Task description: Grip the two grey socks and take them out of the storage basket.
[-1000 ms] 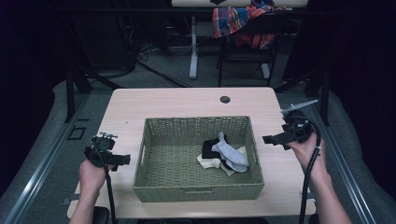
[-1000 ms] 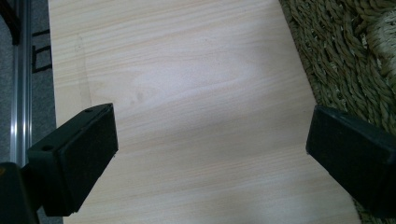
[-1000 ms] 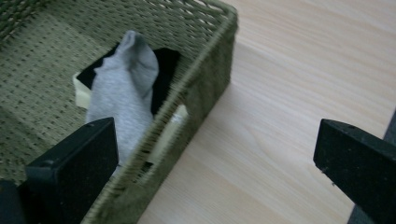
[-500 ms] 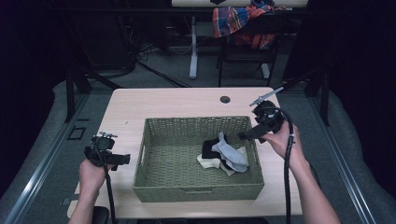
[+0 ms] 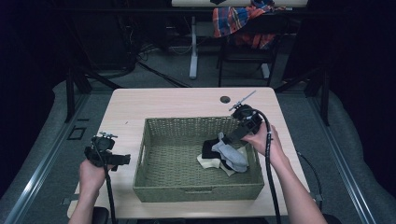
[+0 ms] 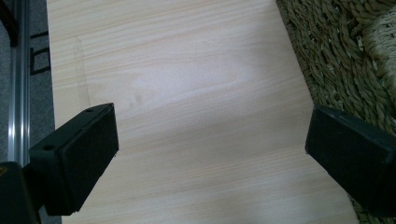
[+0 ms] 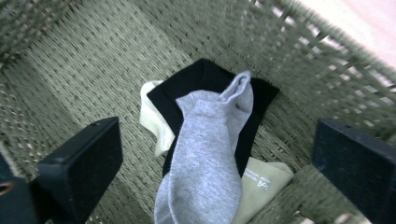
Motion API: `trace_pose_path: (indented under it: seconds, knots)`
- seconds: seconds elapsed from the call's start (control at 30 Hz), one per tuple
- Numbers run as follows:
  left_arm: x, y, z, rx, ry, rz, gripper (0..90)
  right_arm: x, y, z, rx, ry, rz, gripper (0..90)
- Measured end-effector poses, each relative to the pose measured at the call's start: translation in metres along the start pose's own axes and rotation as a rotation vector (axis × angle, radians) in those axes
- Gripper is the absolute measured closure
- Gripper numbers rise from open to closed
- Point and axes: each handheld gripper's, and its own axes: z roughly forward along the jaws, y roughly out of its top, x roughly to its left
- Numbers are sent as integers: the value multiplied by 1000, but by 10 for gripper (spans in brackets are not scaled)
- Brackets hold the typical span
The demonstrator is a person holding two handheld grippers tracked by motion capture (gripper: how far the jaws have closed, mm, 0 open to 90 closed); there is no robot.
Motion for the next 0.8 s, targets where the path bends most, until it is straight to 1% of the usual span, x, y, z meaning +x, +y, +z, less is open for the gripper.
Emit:
trace_pose_path:
  seconds: [0.03, 0.07, 0.1, 0.13, 0.17, 0.2, 0.23, 0.3, 0.33, 0.37, 0.4, 0.43, 0.47, 0.5, 0.53, 0.57, 0.6, 0.63, 0.67, 0.77, 0.8]
  knots:
    - [0, 0, 0, 0, -1, 1, 29, 0, -1, 4, 6, 3, 2, 66]
    - [0, 0, 0, 1, -1, 2, 29, 0, -2, 8, 29, 1, 1, 72]
    - [0, 0, 0, 2, -2, 0, 28, 0, -2, 12, 36, 1, 2, 87]
    - [0, 0, 0, 2, -2, 0, 29, 0, -2, 12, 36, 1, 2, 87]
    - [1, -1, -1, 0, -1, -2, 29, 1, -4, 21, 56, -7, 12, 173]
    - [1, -1, -1, 0, -1, -2, 30, 1, -4, 24, 69, -13, 19, 191]
    - [1, -1, 0, 1, 0, -2, 31, 1, -4, 28, 82, -12, 20, 250]
    - [1, -1, 0, 4, 2, 1, 32, 2, -4, 33, 92, -29, 20, 327]
    - [1, -1, 0, 4, 2, 1, 34, 4, -4, 36, 97, -40, 33, 346]
    - [1, -1, 0, 4, 2, 1, 34, 4, -4, 38, 100, -46, 31, 366]
    - [1, -1, -1, 3, 3, 2, 36, 4, -4, 40, 119, -49, 26, 402]
    - [1, -1, -1, 3, 3, 0, 37, 5, -3, 42, 137, -50, 22, 412]
    - [1, -1, -1, 2, 4, 1, 37, 6, -4, 44, 139, -55, 27, 435]
    - [0, 0, -1, 2, 4, 2, 38, 6, -3, 46, 156, -60, 16, 456]
    - [0, 0, 0, 4, 4, 3, 38, 7, -3, 48, 175, -66, 16, 459]
    - [0, 0, 0, 4, 4, 3, 38, 8, -3, 50, 174, -69, 20, 483]
    - [0, 0, 0, 7, 5, 6, 38, 8, -3, 52, 196, -80, 12, 504]
    - [0, -1, 0, 8, 5, 7, 39, 9, -3, 55, 196, -79, 27, 516]
    - [1, -1, -1, 6, 4, 5, 41, 9, -3, 56, 196, -85, 29, 529]
    - [1, -1, 0, 7, 6, 2, 49, 8, -3, 61, 229, -102, 24, 574]
    - [1, -1, 0, 9, 6, 3, 49, 9, -3, 63, 228, -95, 31, 586]
